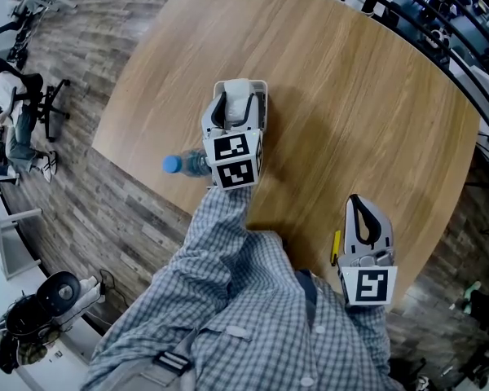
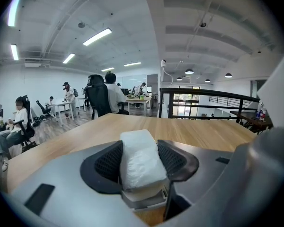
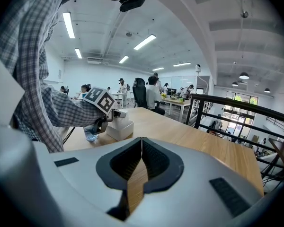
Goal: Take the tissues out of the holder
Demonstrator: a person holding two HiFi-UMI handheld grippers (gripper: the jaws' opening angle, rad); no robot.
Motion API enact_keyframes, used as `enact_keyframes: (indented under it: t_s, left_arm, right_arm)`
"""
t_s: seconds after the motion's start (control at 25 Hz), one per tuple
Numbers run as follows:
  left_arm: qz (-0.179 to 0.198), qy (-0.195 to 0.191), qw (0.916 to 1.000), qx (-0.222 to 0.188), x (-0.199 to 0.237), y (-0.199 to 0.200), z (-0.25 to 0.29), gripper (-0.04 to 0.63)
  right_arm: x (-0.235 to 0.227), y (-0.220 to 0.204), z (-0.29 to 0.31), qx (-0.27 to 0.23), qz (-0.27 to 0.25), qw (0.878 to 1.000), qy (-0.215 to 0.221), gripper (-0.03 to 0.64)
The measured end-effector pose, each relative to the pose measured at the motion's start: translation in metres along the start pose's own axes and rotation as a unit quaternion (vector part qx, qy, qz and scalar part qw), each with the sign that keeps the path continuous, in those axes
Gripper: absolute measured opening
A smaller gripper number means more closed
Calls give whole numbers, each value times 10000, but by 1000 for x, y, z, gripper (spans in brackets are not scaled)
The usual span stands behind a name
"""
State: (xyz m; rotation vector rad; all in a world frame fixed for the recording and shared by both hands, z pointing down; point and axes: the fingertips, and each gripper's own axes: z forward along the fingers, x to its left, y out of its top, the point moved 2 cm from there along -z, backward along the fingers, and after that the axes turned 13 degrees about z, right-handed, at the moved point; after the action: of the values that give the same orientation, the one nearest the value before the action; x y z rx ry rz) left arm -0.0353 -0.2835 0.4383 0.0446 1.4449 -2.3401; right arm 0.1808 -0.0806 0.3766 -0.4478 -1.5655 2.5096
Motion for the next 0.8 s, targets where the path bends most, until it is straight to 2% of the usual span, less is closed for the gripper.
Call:
enact_keyframes:
  t_s: [0.28,0.8]
  left_arm:
    - [-2,13,9992,-394,3,26,-13,241]
    - [33,-583,9937,-952,-9,57,-52,241]
  right_arm:
    - [3,5,-3,-125,-40,9999,-33,14]
    - [8,21,-14,-514,-250,9981,-227,14]
